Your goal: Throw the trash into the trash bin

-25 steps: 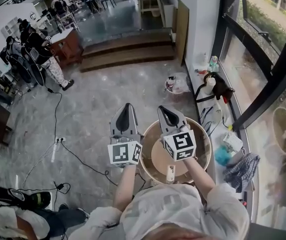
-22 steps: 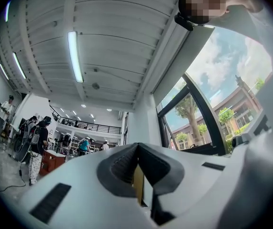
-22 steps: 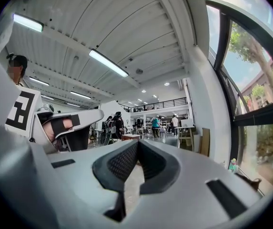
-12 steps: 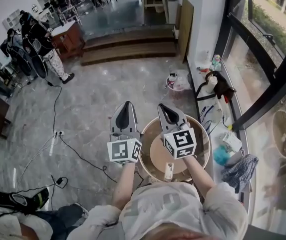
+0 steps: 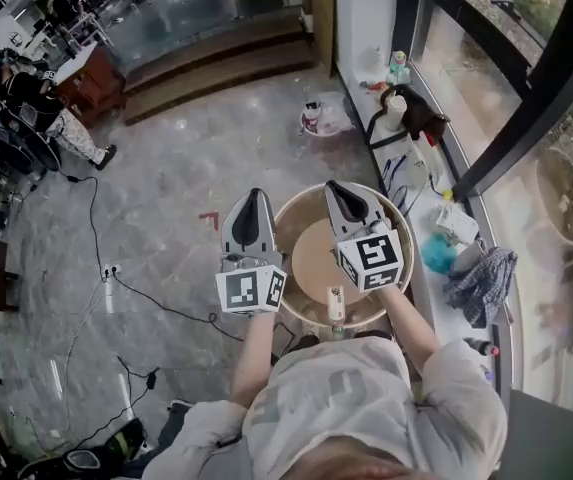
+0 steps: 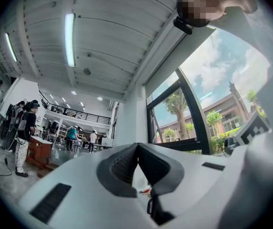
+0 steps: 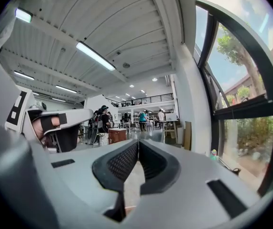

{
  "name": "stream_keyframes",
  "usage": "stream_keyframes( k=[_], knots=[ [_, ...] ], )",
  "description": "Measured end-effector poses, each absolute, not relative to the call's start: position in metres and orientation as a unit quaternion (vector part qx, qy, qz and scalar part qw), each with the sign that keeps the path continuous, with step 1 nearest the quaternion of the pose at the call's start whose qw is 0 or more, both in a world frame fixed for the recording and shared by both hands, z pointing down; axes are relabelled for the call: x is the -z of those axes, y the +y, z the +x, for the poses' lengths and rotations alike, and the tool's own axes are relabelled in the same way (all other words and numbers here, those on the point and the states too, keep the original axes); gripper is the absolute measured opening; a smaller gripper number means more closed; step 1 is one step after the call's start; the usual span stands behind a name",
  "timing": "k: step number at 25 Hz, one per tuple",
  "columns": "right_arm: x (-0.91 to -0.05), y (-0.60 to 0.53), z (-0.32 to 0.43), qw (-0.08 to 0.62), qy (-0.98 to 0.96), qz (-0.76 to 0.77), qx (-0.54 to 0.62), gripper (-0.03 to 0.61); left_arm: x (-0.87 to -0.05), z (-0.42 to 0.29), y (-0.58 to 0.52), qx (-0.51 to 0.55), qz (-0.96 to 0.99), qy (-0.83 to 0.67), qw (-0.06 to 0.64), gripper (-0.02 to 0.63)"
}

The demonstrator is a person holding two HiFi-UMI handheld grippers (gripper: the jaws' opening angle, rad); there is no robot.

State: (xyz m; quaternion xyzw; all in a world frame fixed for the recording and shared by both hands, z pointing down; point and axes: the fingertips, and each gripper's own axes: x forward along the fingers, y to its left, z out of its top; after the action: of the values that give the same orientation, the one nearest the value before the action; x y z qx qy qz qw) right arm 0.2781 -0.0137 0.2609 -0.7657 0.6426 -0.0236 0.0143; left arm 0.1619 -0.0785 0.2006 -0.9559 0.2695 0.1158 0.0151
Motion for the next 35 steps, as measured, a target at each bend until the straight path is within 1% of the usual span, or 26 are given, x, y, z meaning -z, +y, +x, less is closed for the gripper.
stream_keyframes(
  k=[4, 6, 7, 8, 9, 10, 12, 14, 17, 21, 24, 27, 30, 35],
  knots=[
    [-0.281, 0.014, 0.324, -0.002, 0.607, -0.793, 0.045, 0.017, -0.211, 0.200, -0.062, -0.110, -0.969, 0.222, 0.015, 0.012],
    [-0.302, 0.026, 0.348, -0.012, 0.586, -0.808, 0.061, 0.018, -0.223, 0.215, -0.057, -0.104, -0.973, 0.205, 0.014, 0.012],
    [-0.319, 0.032, 0.359, -0.014, 0.577, -0.813, 0.073, 0.030, -0.234, 0.221, -0.054, -0.099, -0.975, 0.200, 0.010, 0.012],
    [-0.339, 0.038, 0.370, -0.016, 0.569, -0.818, 0.087, 0.117, -0.246, 0.228, -0.052, -0.093, -0.976, 0.196, 0.003, 0.012],
    [-0.363, 0.045, 0.382, -0.021, 0.559, -0.822, 0.106, 0.236, -0.261, 0.235, -0.048, -0.085, -0.978, 0.191, -0.006, 0.012],
    [-0.389, 0.054, 0.394, -0.030, 0.549, -0.825, 0.129, 0.267, -0.275, 0.245, -0.044, -0.076, -0.980, 0.185, -0.016, 0.012],
    [-0.445, 0.074, 0.411, -0.064, 0.535, -0.824, 0.176, 0.279, -0.304, 0.263, -0.034, -0.057, -0.983, 0.173, -0.031, 0.012],
    [-0.501, 0.089, 0.409, -0.118, 0.545, -0.803, 0.210, 0.285, -0.332, 0.274, -0.023, -0.032, -0.986, 0.161, -0.038, 0.012],
    [-0.596, 0.101, 0.389, -0.205, 0.585, -0.743, 0.252, 0.288, -0.385, 0.280, -0.011, 0.007, -0.987, 0.154, -0.048, 0.012],
    [-0.720, 0.108, 0.354, -0.277, 0.635, -0.649, 0.314, 0.305, -0.466, 0.275, -0.009, 0.048, -0.982, 0.167, -0.080, 0.012],
    [-0.788, 0.114, 0.337, -0.344, 0.657, -0.585, 0.329, 0.310, -0.510, 0.262, -0.008, 0.073, -0.976, 0.177, -0.101, 0.012],
    [-0.832, 0.119, 0.328, -0.381, 0.663, -0.534, 0.361, 0.311, -0.537, 0.254, -0.006, 0.095, -0.972, 0.182, -0.113, 0.012],
    [-0.856, 0.123, 0.326, -0.406, 0.663, -0.505, 0.375, 0.311, -0.552, 0.251, -0.003, 0.107, -0.969, 0.187, -0.119, 0.012],
    [-0.885, 0.128, 0.326, -0.423, 0.651, -0.490, 0.396, 0.310, -0.559, 0.248, -0.006, 0.107, -0.969, 0.192, -0.115, 0.012]
  ],
)
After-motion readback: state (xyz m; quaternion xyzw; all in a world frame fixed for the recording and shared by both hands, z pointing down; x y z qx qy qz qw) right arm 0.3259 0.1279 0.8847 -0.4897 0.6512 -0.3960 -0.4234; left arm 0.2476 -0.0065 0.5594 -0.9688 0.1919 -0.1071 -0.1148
